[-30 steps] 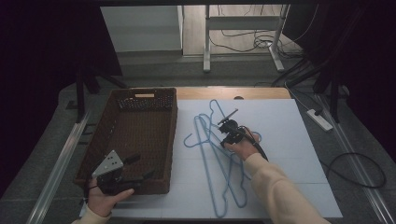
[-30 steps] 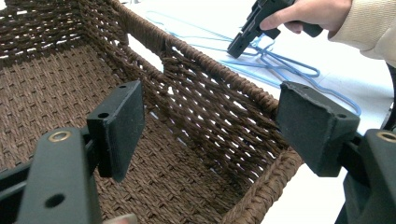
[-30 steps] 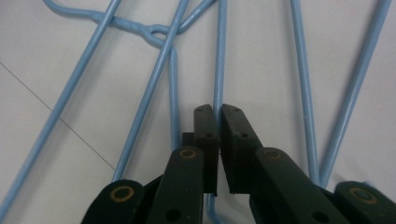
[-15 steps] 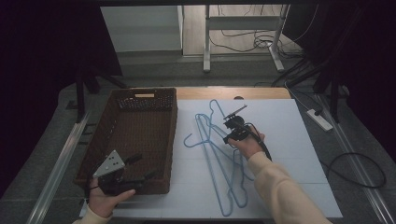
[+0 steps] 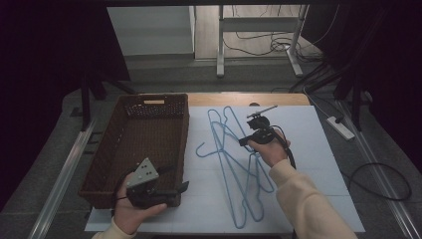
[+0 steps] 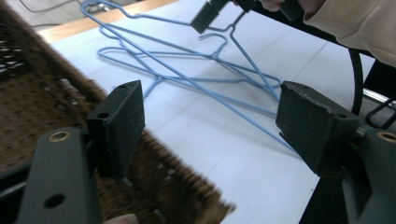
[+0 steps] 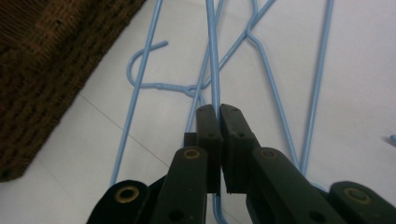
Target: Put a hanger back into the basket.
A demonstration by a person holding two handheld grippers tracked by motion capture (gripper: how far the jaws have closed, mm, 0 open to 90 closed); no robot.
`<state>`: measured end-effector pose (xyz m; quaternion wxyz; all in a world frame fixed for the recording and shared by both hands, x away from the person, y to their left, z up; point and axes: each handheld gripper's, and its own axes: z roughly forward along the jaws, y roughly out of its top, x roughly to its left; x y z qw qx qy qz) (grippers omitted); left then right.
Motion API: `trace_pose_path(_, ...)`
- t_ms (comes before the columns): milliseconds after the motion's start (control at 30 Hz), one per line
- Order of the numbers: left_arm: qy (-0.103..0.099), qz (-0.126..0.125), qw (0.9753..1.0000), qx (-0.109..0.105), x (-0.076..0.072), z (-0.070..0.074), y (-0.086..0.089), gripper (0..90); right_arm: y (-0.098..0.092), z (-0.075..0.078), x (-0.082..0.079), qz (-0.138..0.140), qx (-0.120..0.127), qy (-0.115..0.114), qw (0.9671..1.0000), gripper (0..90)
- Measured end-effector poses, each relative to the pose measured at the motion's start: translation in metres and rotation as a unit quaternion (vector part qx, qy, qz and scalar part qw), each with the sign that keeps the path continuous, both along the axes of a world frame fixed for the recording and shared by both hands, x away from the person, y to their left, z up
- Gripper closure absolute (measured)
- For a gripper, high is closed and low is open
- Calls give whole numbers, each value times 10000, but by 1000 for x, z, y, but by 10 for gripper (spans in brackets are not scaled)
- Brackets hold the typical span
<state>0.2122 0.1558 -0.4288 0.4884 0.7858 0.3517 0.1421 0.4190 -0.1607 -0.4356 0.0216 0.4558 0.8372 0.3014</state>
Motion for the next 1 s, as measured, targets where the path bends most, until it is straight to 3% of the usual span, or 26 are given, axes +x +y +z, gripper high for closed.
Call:
trace_pose_path(100,56,-94,9999,47,4,0,-14,244,-2,2,0,-91,166,74,9998,877)
trace_pose_path(433,360,-316,9988,115,22,-1,-57,246,-6,12,-4,-269,392,78,9988,877)
trace_pose_path(800,516,-473,9975,123,35,-6,-85,250,-7,16,-7,-261,548,88,9981,878)
trace_pose_path(1000,618,-633,9958,231,43,-12,-106,250,-8,22,-9,-298,663,93,9973,878)
